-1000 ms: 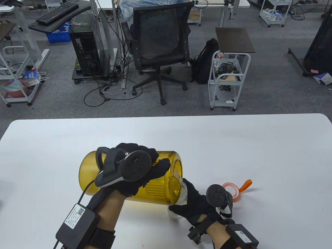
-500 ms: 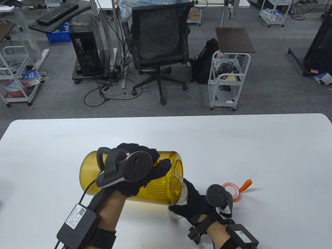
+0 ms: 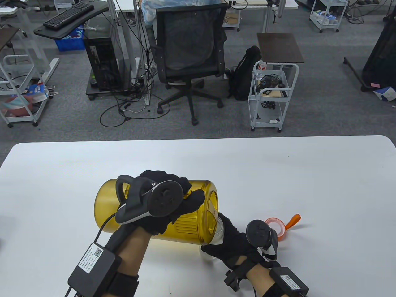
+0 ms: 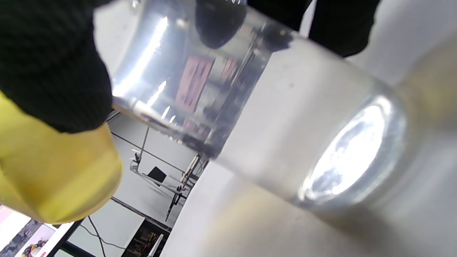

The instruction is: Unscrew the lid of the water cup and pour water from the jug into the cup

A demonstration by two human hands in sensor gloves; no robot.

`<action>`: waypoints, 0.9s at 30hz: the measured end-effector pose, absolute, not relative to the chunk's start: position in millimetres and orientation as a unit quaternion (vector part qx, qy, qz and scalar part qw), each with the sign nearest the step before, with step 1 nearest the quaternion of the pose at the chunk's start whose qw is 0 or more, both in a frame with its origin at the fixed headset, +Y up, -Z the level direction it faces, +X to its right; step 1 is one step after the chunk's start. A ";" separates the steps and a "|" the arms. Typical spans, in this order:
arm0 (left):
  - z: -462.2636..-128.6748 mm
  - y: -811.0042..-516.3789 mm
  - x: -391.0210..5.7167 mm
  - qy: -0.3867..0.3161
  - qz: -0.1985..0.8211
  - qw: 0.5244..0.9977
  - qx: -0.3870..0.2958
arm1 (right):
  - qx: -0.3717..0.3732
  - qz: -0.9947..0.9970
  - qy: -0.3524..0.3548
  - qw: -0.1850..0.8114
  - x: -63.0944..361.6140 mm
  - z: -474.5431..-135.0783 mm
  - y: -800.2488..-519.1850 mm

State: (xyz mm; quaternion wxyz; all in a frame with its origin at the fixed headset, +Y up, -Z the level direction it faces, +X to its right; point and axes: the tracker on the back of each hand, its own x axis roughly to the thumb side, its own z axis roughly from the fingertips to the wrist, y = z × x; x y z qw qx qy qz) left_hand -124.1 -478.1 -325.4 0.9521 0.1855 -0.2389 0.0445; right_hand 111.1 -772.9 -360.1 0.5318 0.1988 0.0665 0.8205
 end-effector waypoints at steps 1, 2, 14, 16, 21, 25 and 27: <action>-325.4 -478.1 -123.9 -0.239 0.044 0.952 0.185 | 0.199 0.820 0.066 0.532 111.1 -360.1 -772.9; -325.3 -478.1 -123.9 -0.239 0.044 0.952 0.186 | 0.199 0.820 0.066 0.532 111.1 -360.1 -772.9; -325.4 -478.3 -122.4 -0.239 0.046 0.952 0.184 | 0.199 0.820 0.066 0.532 111.1 -360.1 -772.9; -325.6 -478.0 -122.2 -0.240 0.045 0.952 0.184 | 0.199 0.820 0.066 0.532 111.1 -360.1 -772.9; -325.5 -477.6 -121.3 -0.242 0.043 0.952 0.183 | 0.200 0.822 0.066 0.529 111.2 -360.6 -772.8; -325.3 -477.6 -120.9 -0.243 0.041 0.952 0.184 | 0.200 0.822 0.065 0.529 111.2 -360.5 -773.0; -325.1 -477.9 -120.8 -0.243 0.042 0.951 0.185 | 0.199 0.822 0.065 0.529 111.4 -360.5 -773.0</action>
